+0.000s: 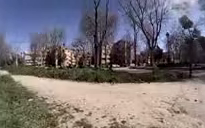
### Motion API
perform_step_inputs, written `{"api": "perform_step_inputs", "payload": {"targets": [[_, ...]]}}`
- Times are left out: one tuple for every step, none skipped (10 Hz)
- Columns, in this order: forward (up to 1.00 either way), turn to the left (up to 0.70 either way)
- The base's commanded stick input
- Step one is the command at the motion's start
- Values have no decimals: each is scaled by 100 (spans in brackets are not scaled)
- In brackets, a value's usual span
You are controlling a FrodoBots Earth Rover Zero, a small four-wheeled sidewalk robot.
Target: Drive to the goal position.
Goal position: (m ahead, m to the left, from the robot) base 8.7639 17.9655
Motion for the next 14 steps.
{"api": "perform_step_inputs", "payload": {"targets": [[70,15],[70,35],[70,35],[70,35],[70,35],[70,35],[70,35],[70,35],[70,11],[70,0],[70,0],[70,0],[70,0],[70,0]]}}
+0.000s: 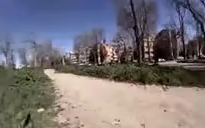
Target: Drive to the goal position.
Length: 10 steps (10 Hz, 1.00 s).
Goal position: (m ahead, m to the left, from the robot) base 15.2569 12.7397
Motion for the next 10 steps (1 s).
{"api": "perform_step_inputs", "payload": {"targets": [[70,0],[70,0],[70,0],[70,0],[70,0],[70,0],[70,0],[70,0],[70,0],[70,0]]}}
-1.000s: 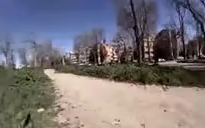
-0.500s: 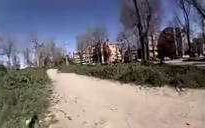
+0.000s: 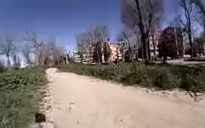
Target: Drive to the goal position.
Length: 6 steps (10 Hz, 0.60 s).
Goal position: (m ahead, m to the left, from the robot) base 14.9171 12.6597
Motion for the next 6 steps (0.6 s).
{"api": "perform_step_inputs", "payload": {"targets": [[70,0],[70,1],[70,22],[70,32],[70,32],[70,32]]}}
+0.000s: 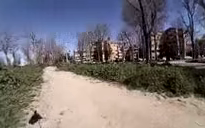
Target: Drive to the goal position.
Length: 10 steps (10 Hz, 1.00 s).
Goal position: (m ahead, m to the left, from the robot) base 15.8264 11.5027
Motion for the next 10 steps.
{"api": "perform_step_inputs", "payload": {"targets": [[70,31],[70,14],[70,0],[70,13],[70,24],[70,26],[70,26],[70,27],[70,35],[70,34]]}}
